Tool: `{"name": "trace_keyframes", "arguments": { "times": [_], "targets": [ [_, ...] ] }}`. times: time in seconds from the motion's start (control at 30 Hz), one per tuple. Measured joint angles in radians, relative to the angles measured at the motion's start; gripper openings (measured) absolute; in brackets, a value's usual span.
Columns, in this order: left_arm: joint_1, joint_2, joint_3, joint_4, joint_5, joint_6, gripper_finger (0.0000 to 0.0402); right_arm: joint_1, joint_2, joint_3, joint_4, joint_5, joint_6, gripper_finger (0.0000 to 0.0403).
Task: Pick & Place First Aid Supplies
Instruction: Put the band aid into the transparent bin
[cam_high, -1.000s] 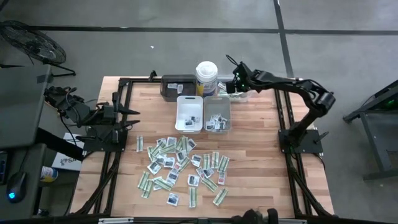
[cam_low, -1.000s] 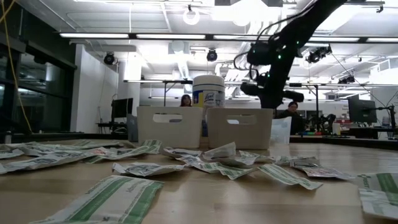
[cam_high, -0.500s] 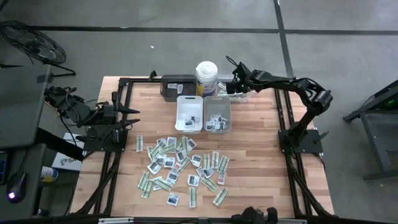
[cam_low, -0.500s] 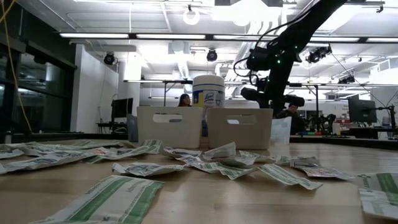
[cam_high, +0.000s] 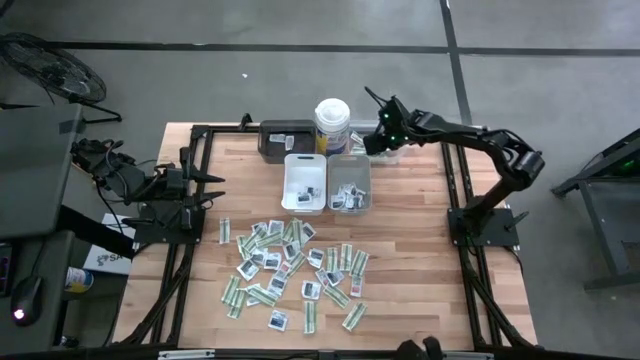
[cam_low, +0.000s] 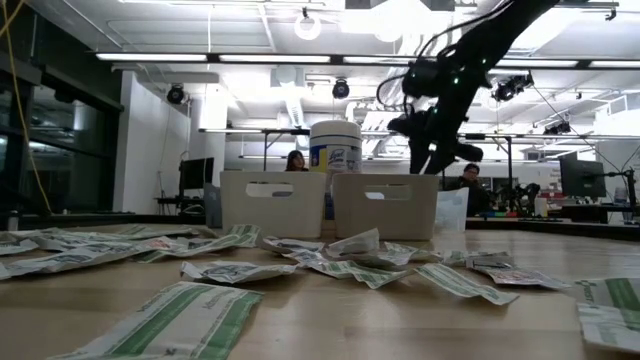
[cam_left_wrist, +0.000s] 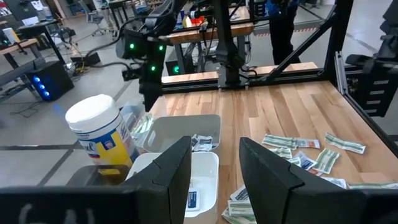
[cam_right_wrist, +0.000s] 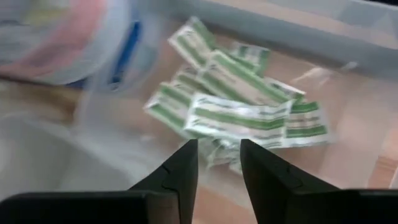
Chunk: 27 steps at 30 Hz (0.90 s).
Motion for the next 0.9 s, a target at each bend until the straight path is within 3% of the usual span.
{"name": "trace_keyframes", "arguments": {
  "times": [0.3,0.57,0.73,0.9],
  "targets": [
    [0.0,0.0,0.0,-0.002,0.003,0.0,0.0133,0.072,-0.11,0.0,-0.135,-0.159,-0.044,0.0113],
    [0.0,0.0,0.0,-0.004,0.041,0.0,0.0133,0.236,-0.162,0.0,-0.22,-0.287,-0.051,0.0113],
    [0.0,0.0,0.0,-0.004,0.081,0.0,0.0133,0.419,-0.163,0.0,-0.213,-0.272,-0.069,0.0113],
    [0.0,0.0,0.0,-0.005,0.127,0.0,0.0133,0.611,-0.163,0.0,-0.204,-0.151,-0.026,0.0113]
  ]
}}
